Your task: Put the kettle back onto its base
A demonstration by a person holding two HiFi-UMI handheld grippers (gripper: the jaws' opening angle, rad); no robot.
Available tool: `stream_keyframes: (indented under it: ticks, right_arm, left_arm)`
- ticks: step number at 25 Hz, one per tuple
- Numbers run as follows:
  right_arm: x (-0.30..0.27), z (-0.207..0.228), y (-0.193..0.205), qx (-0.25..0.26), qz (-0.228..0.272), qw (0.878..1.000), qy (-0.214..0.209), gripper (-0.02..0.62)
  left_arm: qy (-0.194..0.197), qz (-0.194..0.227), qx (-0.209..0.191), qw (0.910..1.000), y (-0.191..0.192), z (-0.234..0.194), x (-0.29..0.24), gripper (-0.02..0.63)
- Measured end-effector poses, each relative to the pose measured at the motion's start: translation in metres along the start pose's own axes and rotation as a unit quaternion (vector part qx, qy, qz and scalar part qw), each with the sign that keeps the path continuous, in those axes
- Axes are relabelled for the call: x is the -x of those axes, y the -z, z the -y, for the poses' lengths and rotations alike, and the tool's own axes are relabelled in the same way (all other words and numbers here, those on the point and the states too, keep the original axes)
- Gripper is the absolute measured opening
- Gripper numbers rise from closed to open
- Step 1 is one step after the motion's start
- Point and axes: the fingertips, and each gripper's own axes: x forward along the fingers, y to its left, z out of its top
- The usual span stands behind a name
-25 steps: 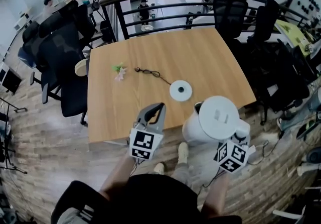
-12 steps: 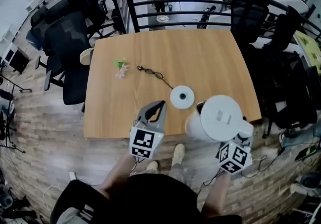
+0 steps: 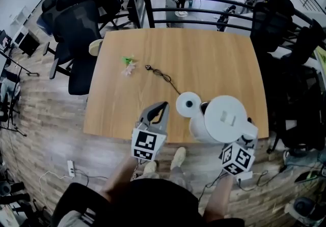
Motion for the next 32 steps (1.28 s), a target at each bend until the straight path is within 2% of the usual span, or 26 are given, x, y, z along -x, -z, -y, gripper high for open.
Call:
stream_keyframes:
  ticks: [19,32]
  right_arm:
    - [-0.095,-0.057,0.023,0.004,0.015,0.997,-0.08,0.048]
    - [-0.133,-0.086,0.034,0.02,0.019,0.992,-0.125,0.048]
  left_arm:
    - [-0.093,-0.024,0.032,0.9949,0.04,-0.049,-0.016,0.0]
    - [-0.133,-0.035,0.047,0.9894,0.06,-0.063,-0.019,0.0]
